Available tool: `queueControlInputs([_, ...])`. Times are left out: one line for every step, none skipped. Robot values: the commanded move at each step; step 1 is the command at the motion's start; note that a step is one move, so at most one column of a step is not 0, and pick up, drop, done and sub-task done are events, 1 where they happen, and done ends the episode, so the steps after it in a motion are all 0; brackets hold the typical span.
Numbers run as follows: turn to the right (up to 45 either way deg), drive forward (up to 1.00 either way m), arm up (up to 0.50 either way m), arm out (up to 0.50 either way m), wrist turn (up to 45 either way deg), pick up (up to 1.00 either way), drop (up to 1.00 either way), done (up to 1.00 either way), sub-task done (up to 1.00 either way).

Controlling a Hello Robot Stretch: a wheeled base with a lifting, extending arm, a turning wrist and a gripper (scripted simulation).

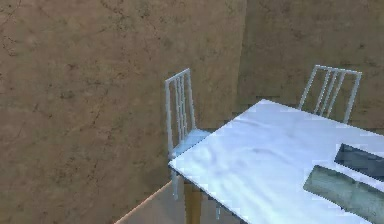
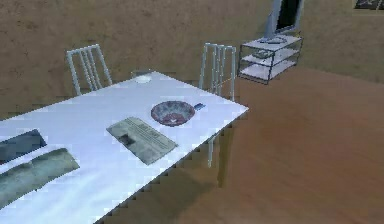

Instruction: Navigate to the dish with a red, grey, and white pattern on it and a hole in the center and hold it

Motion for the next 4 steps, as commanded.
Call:
queueControlInputs([45.0,0.00,0.00,0.00,0.0,0.00,0.00,0.00,0.00])
queueControlInputs([45.0,0.00,0.00,0.00,0.0,0.00,0.00,0.00,0.00])
queueControlInputs([33.0,0.00,0.00,0.00,0.0,0.00,0.00,0.00,0.00])
queueControlInputs([0.0,0.60,0.00,0.00,0.0,0.00,0.00,0.00,0.00])
